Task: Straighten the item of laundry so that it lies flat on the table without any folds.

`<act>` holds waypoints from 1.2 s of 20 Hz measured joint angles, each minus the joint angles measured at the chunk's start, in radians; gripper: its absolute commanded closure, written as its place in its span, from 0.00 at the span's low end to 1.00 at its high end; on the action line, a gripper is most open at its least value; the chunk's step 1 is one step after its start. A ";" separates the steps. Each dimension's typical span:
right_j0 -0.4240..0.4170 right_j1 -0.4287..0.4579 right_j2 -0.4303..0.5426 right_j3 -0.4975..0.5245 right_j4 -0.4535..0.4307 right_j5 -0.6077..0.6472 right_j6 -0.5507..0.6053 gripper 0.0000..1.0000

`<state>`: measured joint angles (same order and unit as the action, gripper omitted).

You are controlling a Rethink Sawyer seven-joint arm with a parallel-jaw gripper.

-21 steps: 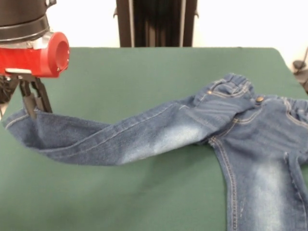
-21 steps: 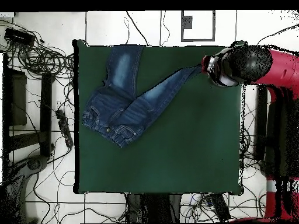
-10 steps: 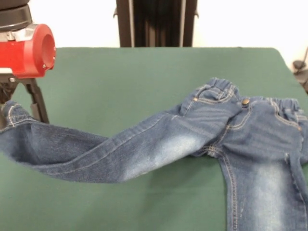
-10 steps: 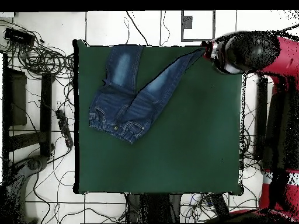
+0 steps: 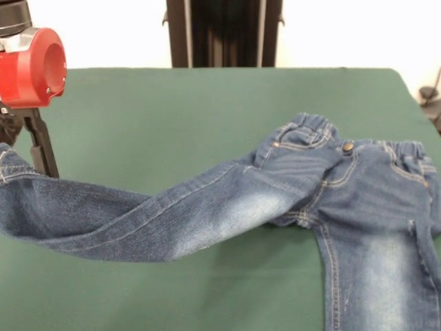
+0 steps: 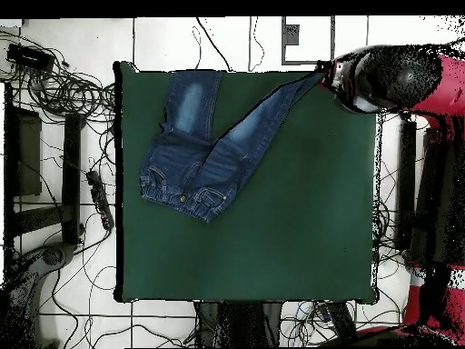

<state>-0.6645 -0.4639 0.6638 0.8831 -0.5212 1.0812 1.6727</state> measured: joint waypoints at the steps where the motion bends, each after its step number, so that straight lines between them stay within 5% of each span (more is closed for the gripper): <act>1: 0.001 0.000 0.000 -0.001 0.000 0.000 0.000 0.00; 14: 0.005 -0.021 -0.013 0.017 0.000 -0.004 0.000 0.00; 15: 0.004 -0.045 -0.018 0.042 0.000 -0.016 0.000 1.00; 24: 0.004 -0.116 -0.034 0.097 0.002 -0.074 0.000 1.00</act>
<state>-0.6606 -0.5802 0.6298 0.9804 -0.5191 1.0074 1.6727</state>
